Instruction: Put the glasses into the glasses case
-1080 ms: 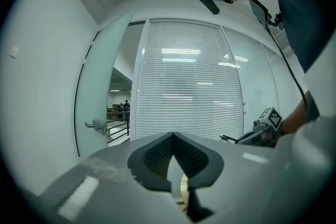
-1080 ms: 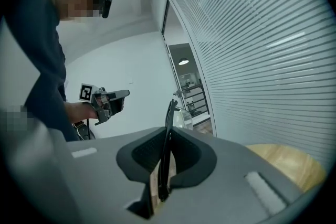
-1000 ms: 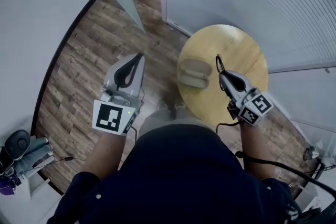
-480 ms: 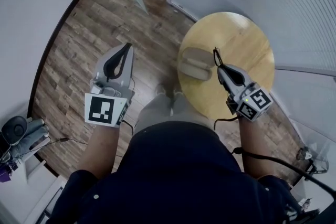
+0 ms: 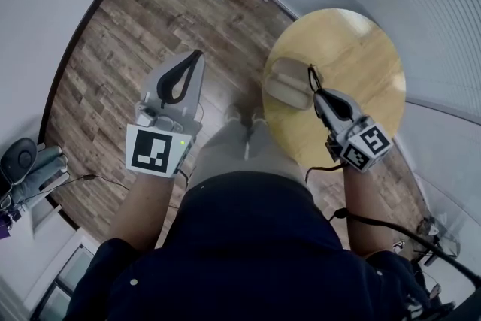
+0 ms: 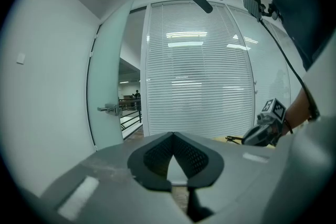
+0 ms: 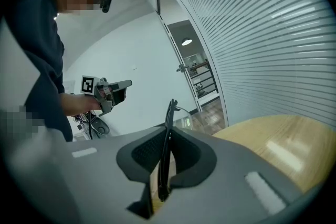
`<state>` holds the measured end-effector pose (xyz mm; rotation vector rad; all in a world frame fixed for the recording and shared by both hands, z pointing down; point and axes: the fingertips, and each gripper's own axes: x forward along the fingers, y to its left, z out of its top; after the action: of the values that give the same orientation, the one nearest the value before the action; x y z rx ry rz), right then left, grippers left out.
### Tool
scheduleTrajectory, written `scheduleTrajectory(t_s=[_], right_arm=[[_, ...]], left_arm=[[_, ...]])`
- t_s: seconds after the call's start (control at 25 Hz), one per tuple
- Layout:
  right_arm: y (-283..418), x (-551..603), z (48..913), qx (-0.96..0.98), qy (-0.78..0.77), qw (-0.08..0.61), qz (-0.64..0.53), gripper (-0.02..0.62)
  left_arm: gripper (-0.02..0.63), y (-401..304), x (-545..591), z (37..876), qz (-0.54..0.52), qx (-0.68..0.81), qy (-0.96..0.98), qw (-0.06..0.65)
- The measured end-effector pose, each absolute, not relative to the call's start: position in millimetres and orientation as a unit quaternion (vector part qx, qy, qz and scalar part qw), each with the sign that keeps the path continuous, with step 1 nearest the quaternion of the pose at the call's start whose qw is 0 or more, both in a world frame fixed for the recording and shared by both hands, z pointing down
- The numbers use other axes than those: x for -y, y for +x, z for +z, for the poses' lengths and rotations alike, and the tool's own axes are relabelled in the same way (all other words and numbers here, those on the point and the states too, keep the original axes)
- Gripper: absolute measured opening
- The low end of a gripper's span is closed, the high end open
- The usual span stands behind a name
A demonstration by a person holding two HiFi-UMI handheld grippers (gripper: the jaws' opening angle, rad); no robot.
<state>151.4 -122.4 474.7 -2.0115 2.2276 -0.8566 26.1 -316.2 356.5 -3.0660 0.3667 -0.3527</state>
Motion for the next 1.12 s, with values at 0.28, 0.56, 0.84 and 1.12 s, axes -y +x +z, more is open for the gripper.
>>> scheduleTrajectory(t_s=[0.28, 0.56, 0.84, 1.12], right_arm=[[148, 126, 494, -0.716, -0.636, 0.001, -0.286, 0.034], [153, 127, 514, -0.717, -0.628, -0.008, -0.302, 0.034], [152, 129, 534, -0.719, -0.621, -0.011, -0.312, 0.034], [151, 133, 555, -0.733, -0.604, -0.051, -0.309, 0.034]], left_arm=[[0.003, 27, 319, 381, -0.127, -0.121, -0.984, 0.009], [0.003, 49, 317, 401, -0.129, -0.112, -0.985, 0.004], [0.003, 56, 316, 420, -0.142, -0.104, -0.984, 0.004], [0.003, 60, 313, 439, -0.157, -0.1, -0.983, -0.003]])
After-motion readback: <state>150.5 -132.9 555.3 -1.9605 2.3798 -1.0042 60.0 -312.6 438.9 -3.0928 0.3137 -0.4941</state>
